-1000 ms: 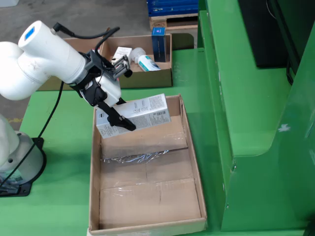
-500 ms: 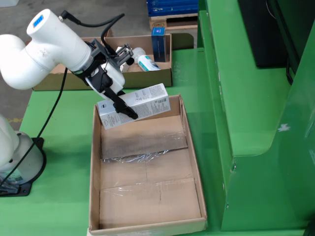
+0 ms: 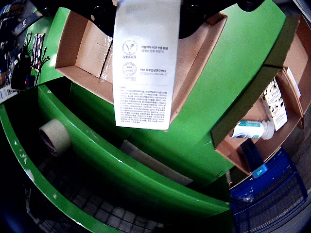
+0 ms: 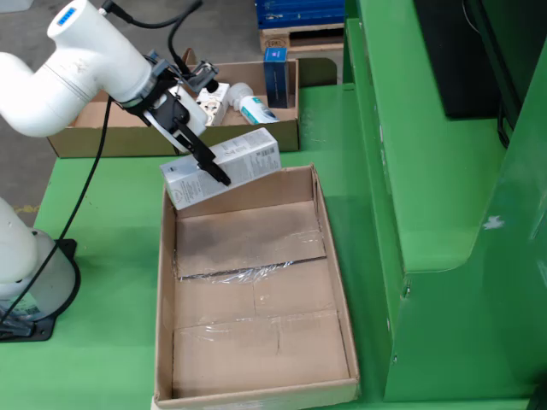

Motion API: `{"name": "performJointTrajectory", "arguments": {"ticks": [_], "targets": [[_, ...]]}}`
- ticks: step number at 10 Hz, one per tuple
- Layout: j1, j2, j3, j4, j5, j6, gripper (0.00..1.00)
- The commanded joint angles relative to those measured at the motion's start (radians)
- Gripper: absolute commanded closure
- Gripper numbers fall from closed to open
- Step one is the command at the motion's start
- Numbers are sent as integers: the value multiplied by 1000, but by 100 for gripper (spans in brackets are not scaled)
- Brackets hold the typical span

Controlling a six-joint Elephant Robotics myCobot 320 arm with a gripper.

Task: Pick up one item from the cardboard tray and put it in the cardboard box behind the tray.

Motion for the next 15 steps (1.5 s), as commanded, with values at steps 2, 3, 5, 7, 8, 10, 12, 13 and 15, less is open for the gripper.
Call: {"name": "performJointTrajectory", "arguments": {"ticks": [2, 3, 5, 7, 8, 10, 12, 13, 15], "targets": [[358, 126, -75, -42, -58, 1, 100], [416, 161, -102, -68, -71, 7, 100], [493, 180, -118, -94, -84, 14, 100], [605, 216, -179, -110, -95, 26, 100], [644, 222, -179, -133, -94, 24, 100], [713, 221, -147, -194, -94, 10, 100], [766, 199, -66, -270, -95, 13, 100], [771, 130, 27, -302, -92, 8, 100], [766, 12, 165, -320, -91, 8, 100]]}}
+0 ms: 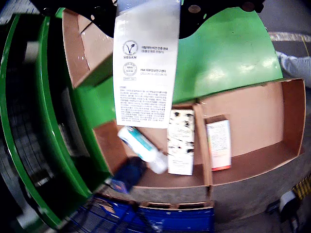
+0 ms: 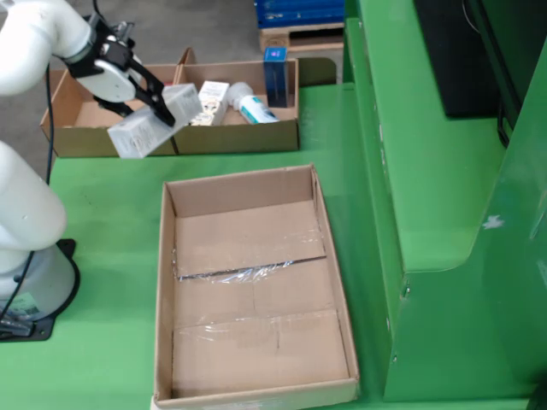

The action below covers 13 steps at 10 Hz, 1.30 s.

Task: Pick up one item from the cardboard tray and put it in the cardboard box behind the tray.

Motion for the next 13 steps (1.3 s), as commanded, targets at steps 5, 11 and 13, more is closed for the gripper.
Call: {"name": "performJointTrajectory", "arguments": {"ticks": [5, 11, 13], "targets": [[60, -652, 1009, -310, -5, 4, 100], [38, -924, 1396, -273, -37, -64, 100], [67, -866, 1396, -319, -70, -35, 100]]}}
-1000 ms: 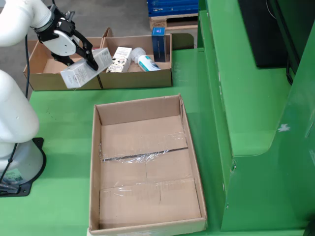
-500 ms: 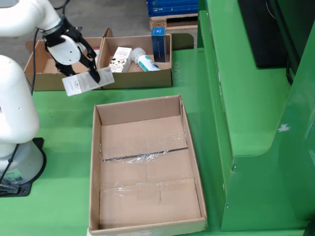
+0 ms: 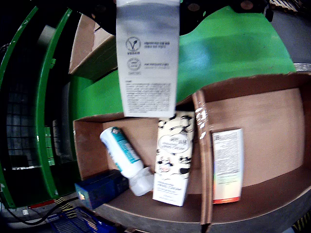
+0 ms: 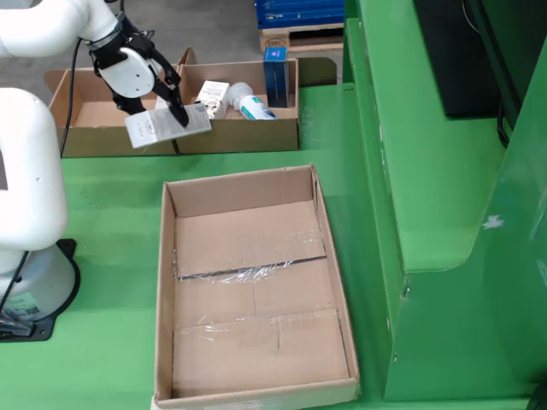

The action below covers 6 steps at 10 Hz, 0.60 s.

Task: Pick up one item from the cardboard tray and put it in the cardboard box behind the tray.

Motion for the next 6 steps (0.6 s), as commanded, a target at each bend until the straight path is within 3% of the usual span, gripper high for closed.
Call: {"name": "performJointTrajectory", "arguments": {"ticks": [1, 6], "targets": [[41, -177, 692, -23, -43, 24, 100], [93, -100, 692, -101, -87, 87, 100]]}}
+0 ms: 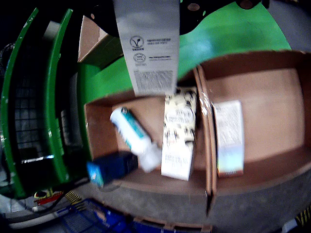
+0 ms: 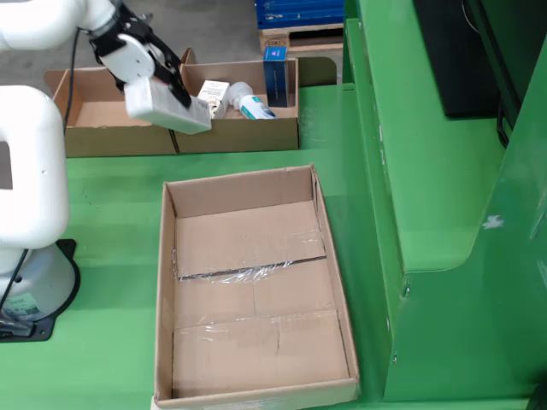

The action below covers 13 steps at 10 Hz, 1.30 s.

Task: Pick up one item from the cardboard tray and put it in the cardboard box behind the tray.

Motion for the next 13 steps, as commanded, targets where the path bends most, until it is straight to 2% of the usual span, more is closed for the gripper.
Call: {"name": "performJointTrajectory", "arguments": {"ticks": [1, 5, 6, 10, 13], "targets": [[54, 82, 399, -65, -35, 72, 100], [56, 103, 399, -88, -42, 89, 100], [79, 143, 399, -143, -58, 124, 100], [71, 130, 399, -125, -58, 119, 100], [-25, -130, 399, 418, -95, -107, 100]]}}
